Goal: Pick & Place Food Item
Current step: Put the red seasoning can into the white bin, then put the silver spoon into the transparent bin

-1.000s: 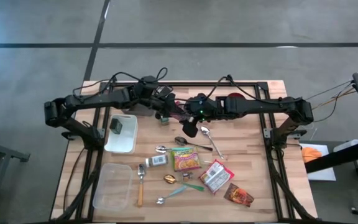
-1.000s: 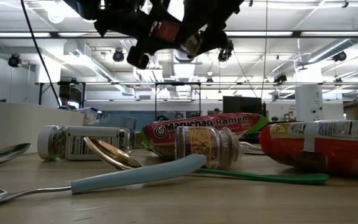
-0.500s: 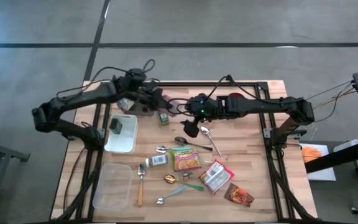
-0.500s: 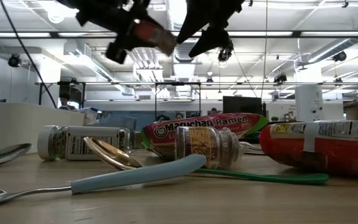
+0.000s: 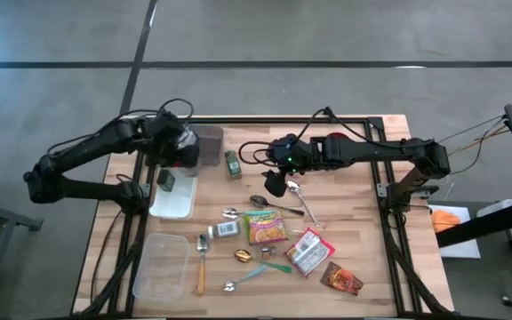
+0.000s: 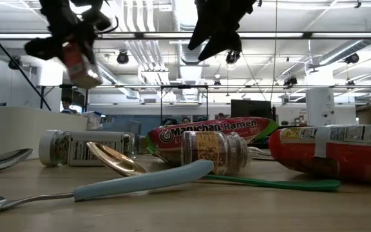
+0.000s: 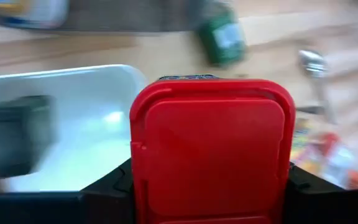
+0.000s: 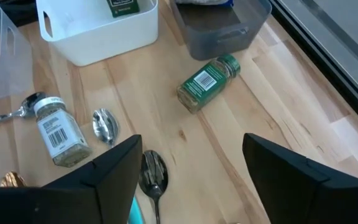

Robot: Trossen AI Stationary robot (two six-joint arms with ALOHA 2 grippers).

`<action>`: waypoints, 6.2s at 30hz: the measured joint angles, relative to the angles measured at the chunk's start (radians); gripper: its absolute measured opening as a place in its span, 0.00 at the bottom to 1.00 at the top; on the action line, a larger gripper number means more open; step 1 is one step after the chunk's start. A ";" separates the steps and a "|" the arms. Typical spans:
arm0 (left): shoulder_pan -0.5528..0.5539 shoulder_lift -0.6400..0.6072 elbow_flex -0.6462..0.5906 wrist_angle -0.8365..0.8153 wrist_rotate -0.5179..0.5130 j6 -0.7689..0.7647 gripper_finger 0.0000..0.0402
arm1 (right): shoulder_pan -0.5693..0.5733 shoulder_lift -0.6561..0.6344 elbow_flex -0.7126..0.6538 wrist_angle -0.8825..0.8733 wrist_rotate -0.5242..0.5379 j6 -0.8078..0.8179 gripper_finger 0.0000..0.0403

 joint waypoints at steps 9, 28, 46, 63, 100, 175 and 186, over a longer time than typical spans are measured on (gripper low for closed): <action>-0.038 0.038 -0.025 -0.203 -0.169 -0.002 0.48 | 0.000 0.001 0.000 0.000 0.002 0.001 0.57; -0.118 0.129 -0.112 -0.109 -0.262 -0.108 0.48 | 0.000 0.002 0.000 -0.009 0.002 0.020 0.55; -0.139 0.120 -0.287 0.037 -0.250 -0.150 0.48 | 0.000 0.002 -0.001 -0.027 0.001 0.011 0.55; -0.138 0.120 -0.393 0.133 -0.249 -0.180 0.48 | 0.000 0.002 -0.001 -0.046 0.001 0.011 0.55; -0.138 0.120 -0.356 0.105 -0.201 -0.148 0.67 | 0.000 0.002 -0.001 -0.047 -0.001 0.011 0.55; -0.138 0.119 0.026 0.104 -0.022 0.197 0.67 | 0.003 0.008 -0.435 -0.063 -0.025 0.609 0.55; -0.138 0.119 0.011 0.188 0.040 0.235 0.67 | 0.034 0.008 -0.461 -0.063 -0.019 0.655 0.55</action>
